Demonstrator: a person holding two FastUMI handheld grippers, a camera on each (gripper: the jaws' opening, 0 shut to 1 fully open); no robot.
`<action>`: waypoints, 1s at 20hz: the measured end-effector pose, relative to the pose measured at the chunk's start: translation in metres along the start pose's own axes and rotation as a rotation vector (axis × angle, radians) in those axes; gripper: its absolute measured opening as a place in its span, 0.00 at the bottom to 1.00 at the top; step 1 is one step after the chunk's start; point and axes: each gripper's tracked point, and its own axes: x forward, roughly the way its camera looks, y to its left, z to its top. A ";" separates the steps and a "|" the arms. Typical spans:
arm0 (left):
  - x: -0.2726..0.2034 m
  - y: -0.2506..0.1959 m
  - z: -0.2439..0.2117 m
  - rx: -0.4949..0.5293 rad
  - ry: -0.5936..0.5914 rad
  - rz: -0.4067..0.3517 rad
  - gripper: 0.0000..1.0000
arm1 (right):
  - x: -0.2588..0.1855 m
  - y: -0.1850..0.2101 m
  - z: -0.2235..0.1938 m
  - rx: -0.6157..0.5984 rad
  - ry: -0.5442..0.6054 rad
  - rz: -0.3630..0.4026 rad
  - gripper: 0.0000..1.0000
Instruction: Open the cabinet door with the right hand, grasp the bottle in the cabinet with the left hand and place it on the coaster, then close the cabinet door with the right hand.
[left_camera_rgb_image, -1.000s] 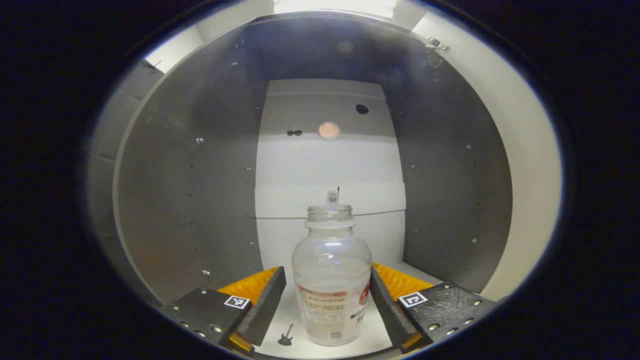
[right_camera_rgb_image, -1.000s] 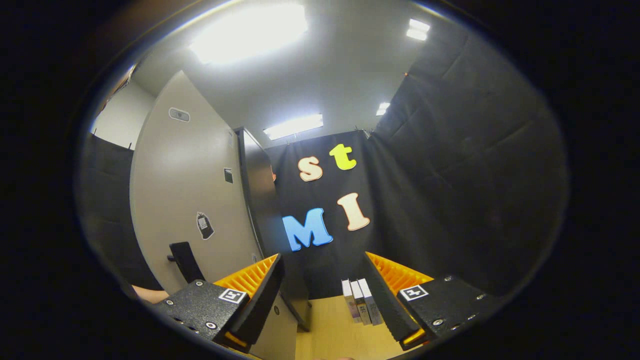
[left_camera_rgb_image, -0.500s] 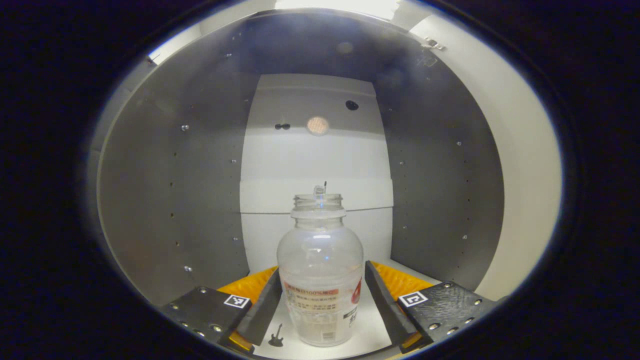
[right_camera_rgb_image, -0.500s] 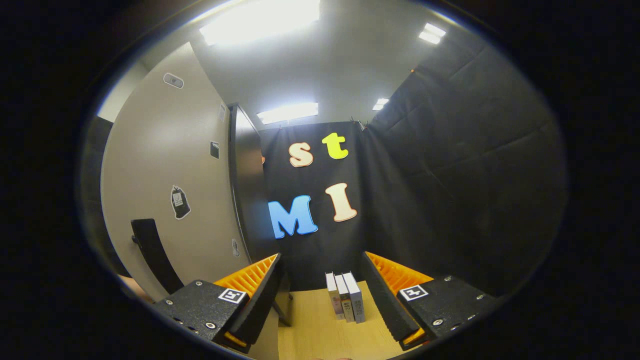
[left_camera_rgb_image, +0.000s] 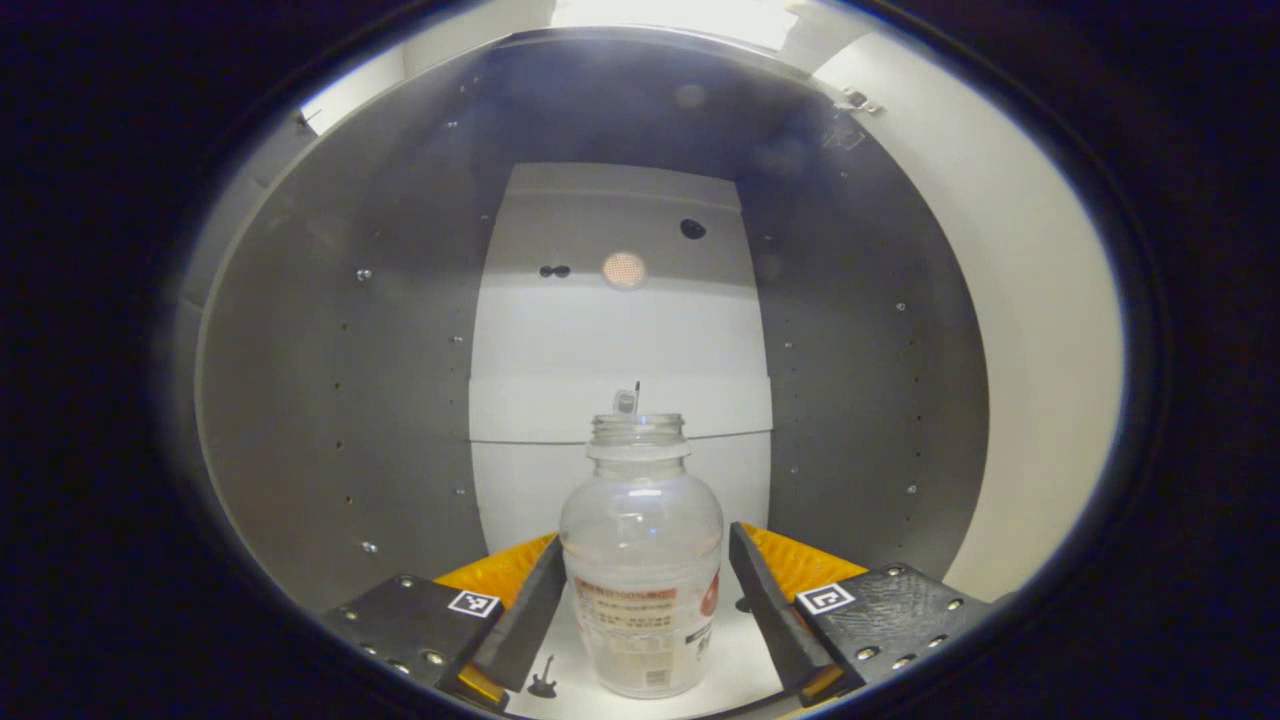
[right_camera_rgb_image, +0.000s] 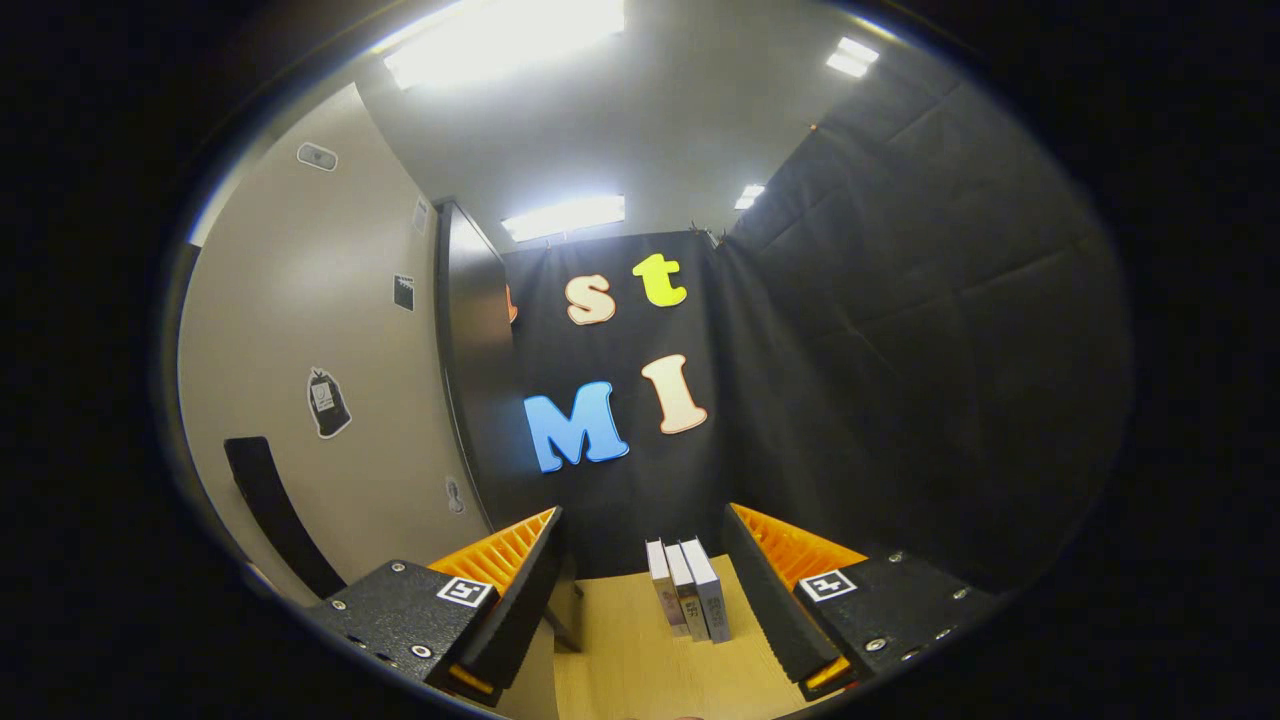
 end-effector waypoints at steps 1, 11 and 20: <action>0.002 0.001 0.001 -0.010 -0.005 0.007 0.84 | 0.001 -0.003 -0.002 0.002 0.008 -0.004 0.95; -0.053 -0.001 0.036 -0.014 -0.021 0.017 0.70 | 0.015 0.003 -0.015 0.032 0.028 0.047 0.95; -0.184 0.002 0.060 0.096 -0.011 0.170 0.74 | 0.034 0.014 -0.034 -0.001 0.052 0.180 0.95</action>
